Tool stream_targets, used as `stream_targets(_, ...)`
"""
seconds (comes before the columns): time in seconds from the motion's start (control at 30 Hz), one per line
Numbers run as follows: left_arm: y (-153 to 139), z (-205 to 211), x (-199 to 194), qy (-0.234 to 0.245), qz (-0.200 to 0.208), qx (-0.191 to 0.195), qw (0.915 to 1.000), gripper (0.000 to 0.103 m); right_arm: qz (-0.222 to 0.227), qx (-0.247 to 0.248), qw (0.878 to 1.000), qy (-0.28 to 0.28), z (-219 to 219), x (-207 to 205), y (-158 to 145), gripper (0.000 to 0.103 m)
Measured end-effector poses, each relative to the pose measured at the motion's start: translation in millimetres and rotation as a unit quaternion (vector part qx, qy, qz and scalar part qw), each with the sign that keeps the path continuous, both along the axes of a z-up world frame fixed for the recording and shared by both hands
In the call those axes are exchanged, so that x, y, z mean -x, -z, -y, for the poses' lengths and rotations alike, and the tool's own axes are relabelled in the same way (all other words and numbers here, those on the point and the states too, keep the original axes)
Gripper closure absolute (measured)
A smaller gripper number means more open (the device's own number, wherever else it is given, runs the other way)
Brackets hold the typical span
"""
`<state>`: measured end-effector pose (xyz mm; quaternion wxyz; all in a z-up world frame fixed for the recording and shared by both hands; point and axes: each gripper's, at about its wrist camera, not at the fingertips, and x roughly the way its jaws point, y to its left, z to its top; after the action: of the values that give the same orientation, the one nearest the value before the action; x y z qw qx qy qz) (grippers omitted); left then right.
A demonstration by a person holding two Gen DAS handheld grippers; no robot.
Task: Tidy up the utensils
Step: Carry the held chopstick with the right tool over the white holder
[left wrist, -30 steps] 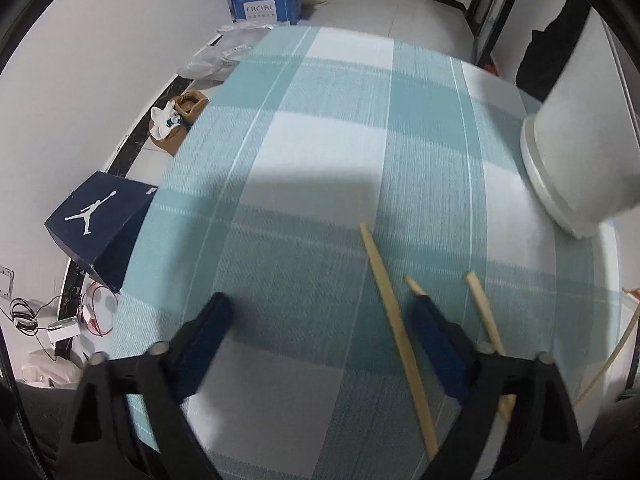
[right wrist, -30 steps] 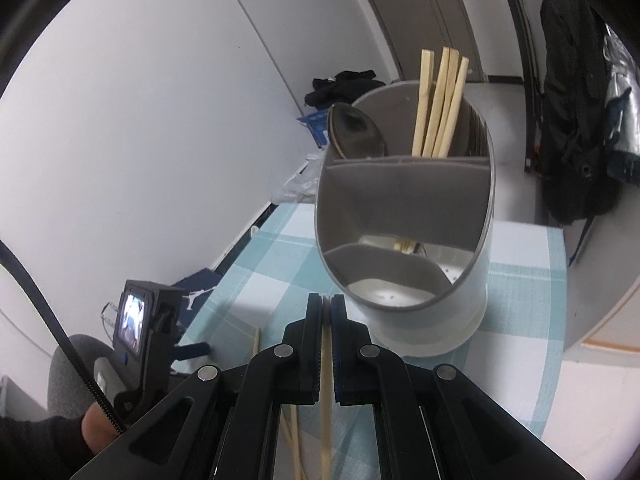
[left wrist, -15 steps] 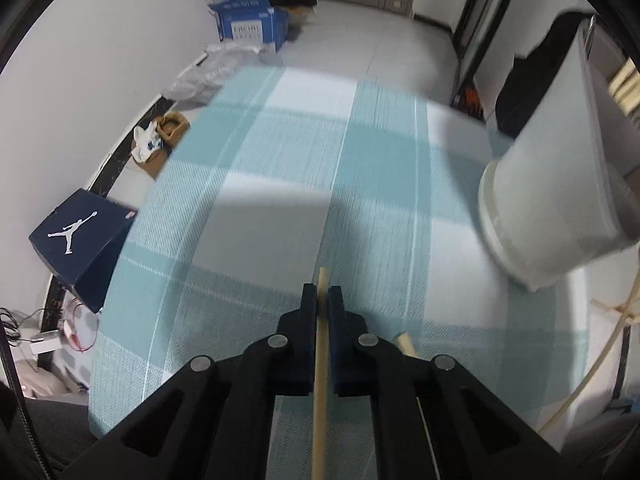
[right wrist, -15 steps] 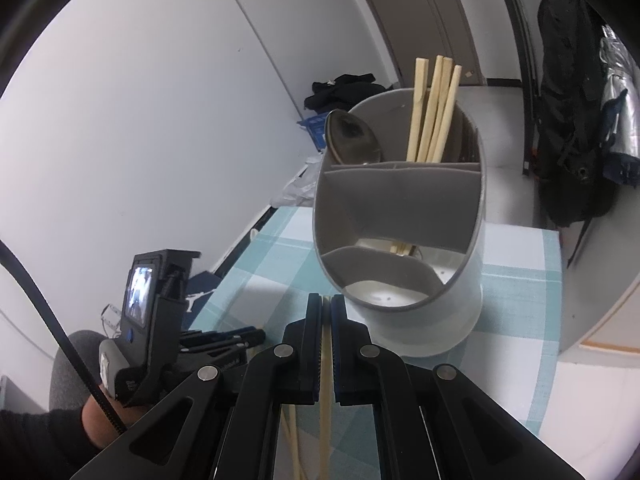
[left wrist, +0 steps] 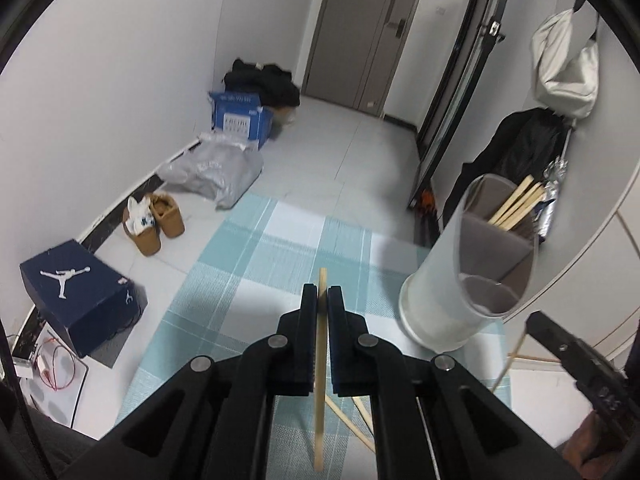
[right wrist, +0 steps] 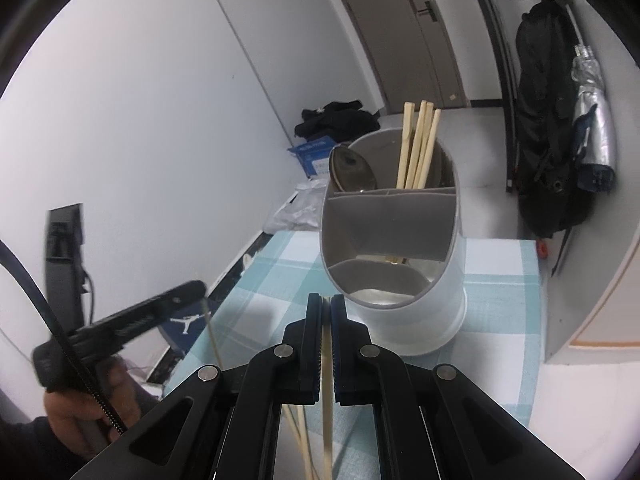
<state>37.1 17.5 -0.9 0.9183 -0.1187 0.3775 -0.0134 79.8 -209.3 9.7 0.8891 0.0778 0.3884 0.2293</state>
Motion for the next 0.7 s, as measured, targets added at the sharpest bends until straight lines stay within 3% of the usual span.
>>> stream_targets(0.7, -35, 10, 28, 0.041, 0.036, -0.012, 0.9984, 0.101, 0.067, 0.029, 0.996, 0.060, -2, 43, -25, 0.100)
